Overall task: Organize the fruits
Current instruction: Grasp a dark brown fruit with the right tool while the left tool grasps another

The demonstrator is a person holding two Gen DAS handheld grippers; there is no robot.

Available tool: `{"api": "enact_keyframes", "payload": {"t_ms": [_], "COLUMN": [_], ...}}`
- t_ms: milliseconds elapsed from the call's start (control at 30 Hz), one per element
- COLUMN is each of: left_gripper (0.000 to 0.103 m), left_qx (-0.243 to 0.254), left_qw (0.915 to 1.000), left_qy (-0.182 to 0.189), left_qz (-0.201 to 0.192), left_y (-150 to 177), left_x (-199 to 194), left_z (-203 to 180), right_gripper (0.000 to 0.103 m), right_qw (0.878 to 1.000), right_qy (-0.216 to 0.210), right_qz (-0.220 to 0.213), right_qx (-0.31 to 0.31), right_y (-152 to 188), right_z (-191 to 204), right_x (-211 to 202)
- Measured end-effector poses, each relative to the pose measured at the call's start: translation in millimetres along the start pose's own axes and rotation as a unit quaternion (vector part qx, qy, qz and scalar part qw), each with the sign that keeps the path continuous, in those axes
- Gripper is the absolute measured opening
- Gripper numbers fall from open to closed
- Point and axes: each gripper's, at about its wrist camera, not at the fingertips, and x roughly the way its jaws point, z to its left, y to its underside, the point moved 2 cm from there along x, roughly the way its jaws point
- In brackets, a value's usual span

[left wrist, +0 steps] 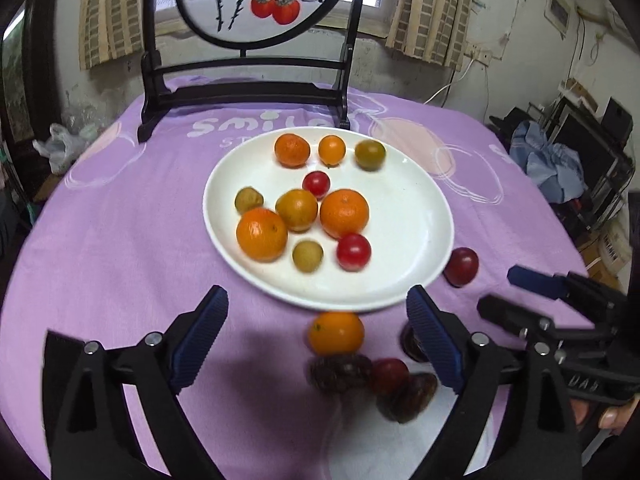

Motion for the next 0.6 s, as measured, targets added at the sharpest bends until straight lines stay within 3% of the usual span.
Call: {"api": "enact_keyframes", "payload": {"t_ms": [133,267,500,600], "left_gripper": [0.091,0.091,0.091,0.091], "left_qx": [-0.045,-0.031,-0.027,-0.024], "left_qw": [0.9989,0.9992,0.9992,0.9991], "left_qy": [0.004,-0.024,-0.027,-0.029], "left_qz": [0.009,0.004,-0.014,-0.022], "left_y": [22,27,26,25], "left_x": [7,13,7,3], "left_z": [13,22,34,34], "right_gripper": [0.071,0.071,0.070,0.060], "right_qw": [0.999,0.997,0.992,0.992], "right_qy": [0.012,0.001,0.013,0.014], "right_qz": [0.021,0.042,0.074,0.083], "right_qx": [-0.038,-0.069,-0.103,-0.097], "right_y": [23,39,49,46], "right_z": [18,43,72,77], "right_x": [0,6,33,45]}}
